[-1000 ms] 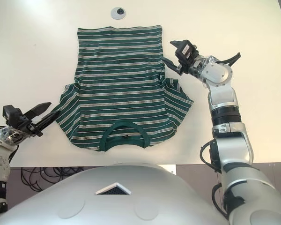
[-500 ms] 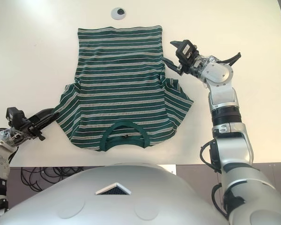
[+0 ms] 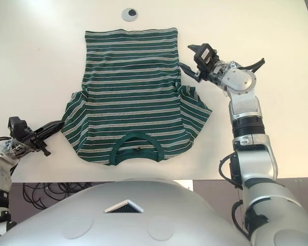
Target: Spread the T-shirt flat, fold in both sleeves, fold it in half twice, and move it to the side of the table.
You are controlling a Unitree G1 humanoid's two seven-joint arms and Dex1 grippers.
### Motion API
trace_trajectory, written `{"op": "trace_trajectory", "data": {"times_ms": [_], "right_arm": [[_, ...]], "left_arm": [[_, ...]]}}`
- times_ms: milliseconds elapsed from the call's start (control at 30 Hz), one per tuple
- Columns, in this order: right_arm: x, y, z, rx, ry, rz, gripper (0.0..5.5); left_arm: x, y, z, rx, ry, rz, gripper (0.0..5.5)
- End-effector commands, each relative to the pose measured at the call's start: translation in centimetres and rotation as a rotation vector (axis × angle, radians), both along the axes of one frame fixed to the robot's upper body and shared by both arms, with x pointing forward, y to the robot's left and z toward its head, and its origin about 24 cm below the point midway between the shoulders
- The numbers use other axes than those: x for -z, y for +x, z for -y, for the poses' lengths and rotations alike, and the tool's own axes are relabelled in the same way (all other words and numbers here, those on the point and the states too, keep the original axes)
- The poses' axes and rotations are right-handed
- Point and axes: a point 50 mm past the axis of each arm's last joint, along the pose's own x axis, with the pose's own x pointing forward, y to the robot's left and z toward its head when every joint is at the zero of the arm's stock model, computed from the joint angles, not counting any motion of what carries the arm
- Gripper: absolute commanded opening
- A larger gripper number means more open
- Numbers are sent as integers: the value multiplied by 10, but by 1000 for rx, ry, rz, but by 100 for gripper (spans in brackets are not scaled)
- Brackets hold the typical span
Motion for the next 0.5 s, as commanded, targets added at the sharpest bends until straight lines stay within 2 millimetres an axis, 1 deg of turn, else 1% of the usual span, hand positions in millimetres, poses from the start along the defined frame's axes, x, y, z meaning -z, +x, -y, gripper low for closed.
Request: {"op": "trace_trajectory", "data": {"times_ms": [33,167,333,433,500], "right_arm": [[-6,4,7,23,3,20,280],[-6,4,7,25,10,22,280],[-8,1,9,31,32,26,280],[-6,-2,15,49,43,21,280],[-7,-7,20,59,91,-2,280]], "left_arm": [[-16,11,4,27,-129,60,3],[-25,19,13,75,-223,91,3],[-23,33,33,125,-303,113,3],[-18,41,48,175,-305,118,3],[-14,46,59,198,-301,123,3]]}}
